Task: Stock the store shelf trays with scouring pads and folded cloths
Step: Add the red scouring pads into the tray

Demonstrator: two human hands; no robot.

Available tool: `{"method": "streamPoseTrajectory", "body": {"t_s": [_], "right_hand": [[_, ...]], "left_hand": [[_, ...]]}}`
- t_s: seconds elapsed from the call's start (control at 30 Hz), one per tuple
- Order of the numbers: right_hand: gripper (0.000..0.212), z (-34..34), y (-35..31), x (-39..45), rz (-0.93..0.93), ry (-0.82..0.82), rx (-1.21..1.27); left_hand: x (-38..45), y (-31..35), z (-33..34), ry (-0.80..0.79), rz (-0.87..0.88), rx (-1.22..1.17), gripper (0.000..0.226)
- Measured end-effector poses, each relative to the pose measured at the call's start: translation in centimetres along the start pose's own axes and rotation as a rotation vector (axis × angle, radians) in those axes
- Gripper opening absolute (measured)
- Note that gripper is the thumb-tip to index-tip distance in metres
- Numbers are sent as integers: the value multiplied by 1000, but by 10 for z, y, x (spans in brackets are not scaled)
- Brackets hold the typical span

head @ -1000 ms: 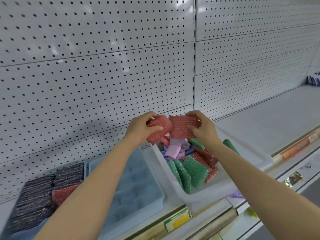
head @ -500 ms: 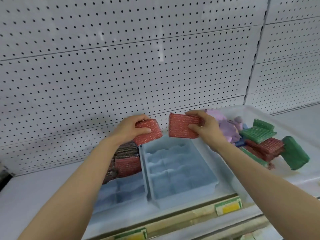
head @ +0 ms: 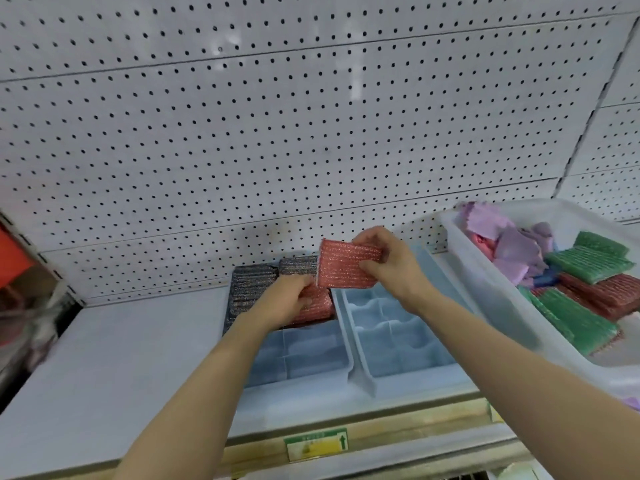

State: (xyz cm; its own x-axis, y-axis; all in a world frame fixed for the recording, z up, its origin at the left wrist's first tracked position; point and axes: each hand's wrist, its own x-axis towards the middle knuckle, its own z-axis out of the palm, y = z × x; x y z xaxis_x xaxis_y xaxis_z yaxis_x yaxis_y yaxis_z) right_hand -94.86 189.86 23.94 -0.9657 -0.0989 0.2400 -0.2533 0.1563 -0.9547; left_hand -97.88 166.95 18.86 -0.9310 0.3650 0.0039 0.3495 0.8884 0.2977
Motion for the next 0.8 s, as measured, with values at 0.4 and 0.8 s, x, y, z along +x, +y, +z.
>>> {"method": "streamPoseTrajectory", "body": {"t_s": [0.4, 0.8], "right_hand": [[41, 50, 17, -3, 77, -146, -51], [41, 116, 39, 10, -281, -255, -1299]], "left_hand": [[-25, -25, 48, 323, -185, 370, 97], [-67, -57, 45, 203, -414, 293, 81]]}}
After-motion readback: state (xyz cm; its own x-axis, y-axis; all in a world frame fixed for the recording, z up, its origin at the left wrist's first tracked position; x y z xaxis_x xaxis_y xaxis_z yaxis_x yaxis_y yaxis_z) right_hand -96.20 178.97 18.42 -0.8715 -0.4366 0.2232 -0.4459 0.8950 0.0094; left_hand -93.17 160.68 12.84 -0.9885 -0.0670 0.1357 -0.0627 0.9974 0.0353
